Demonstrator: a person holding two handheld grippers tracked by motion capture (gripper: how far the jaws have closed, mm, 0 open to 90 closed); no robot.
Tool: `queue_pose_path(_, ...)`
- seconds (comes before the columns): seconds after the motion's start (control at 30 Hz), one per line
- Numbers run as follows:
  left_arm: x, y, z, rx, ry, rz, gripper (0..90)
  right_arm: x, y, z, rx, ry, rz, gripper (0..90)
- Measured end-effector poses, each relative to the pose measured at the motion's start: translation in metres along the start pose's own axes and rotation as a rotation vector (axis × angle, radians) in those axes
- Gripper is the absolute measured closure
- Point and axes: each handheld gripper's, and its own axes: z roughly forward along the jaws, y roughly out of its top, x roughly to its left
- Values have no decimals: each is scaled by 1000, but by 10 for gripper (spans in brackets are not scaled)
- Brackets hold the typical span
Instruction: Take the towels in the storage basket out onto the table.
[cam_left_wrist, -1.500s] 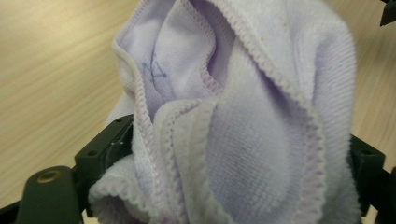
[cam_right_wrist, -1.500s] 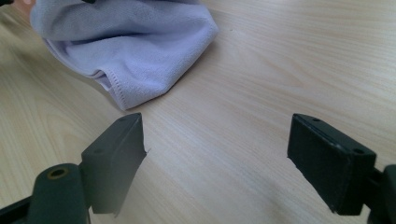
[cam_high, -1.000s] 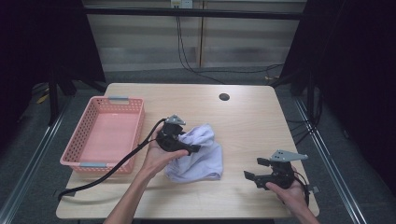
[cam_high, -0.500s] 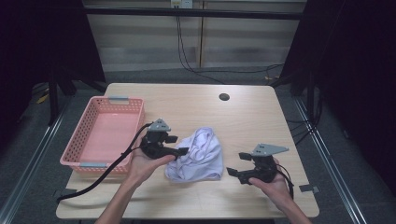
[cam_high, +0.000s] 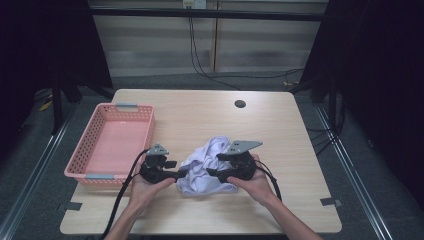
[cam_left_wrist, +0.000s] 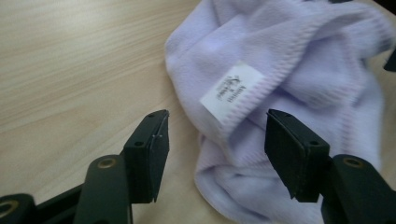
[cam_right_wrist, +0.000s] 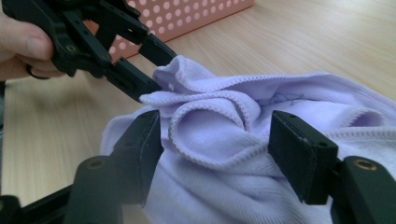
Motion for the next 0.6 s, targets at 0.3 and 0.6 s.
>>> queue_pose_path(0.3,-8,4,-8,-67,-81,5,853,-17,-11,-15,-33,-70,78,790)
queue_pose_path(0.6,-3,10,-52,-203,-58,-31,866,-68,-36,-97,-95,-257,181,830)
